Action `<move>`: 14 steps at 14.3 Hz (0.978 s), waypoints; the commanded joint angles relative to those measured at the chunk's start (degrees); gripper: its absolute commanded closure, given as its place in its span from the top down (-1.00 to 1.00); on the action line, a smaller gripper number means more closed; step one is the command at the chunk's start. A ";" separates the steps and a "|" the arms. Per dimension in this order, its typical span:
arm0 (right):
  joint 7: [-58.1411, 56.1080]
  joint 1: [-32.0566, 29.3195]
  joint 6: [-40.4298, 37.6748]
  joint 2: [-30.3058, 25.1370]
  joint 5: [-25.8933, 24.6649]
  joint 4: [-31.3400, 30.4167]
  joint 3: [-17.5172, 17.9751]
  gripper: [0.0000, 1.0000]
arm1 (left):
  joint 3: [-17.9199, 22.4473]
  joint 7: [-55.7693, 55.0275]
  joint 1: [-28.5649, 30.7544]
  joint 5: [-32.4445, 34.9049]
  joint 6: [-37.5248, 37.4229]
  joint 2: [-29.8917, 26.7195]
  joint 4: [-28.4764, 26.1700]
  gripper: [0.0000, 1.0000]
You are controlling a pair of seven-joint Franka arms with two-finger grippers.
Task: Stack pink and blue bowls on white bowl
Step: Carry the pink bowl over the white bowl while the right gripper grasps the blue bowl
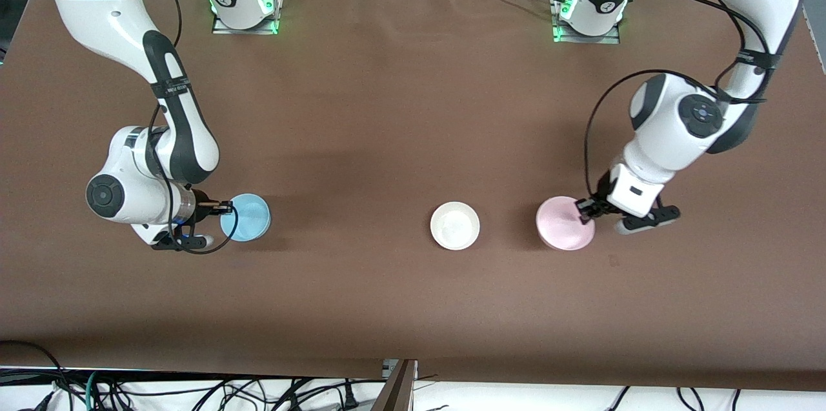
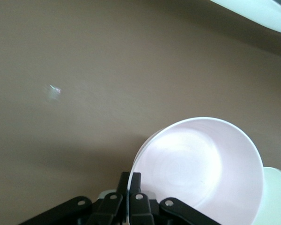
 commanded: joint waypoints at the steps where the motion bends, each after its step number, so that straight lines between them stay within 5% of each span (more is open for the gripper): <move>1: -1.32 -0.19 -0.99 -1.67 2.46 0.57 0.22 -1.00 | -1.86 -8.88 -3.09 -0.10 -0.91 0.44 0.52 -1.00; 7: 9.13 1.38 -11.44 0.17 3.52 11.63 0.14 -1.00 | 1.29 -24.00 -16.89 2.18 -0.64 7.11 7.72 -1.00; 11: 12.65 1.56 -18.65 2.28 3.34 19.98 0.14 -1.00 | 12.79 -32.97 -30.33 7.98 -0.64 11.86 13.52 -1.00; 14: 17.47 2.88 -20.77 2.55 3.34 22.28 0.22 -1.00 | 15.72 -34.91 -34.05 7.99 -0.55 14.32 16.42 -1.00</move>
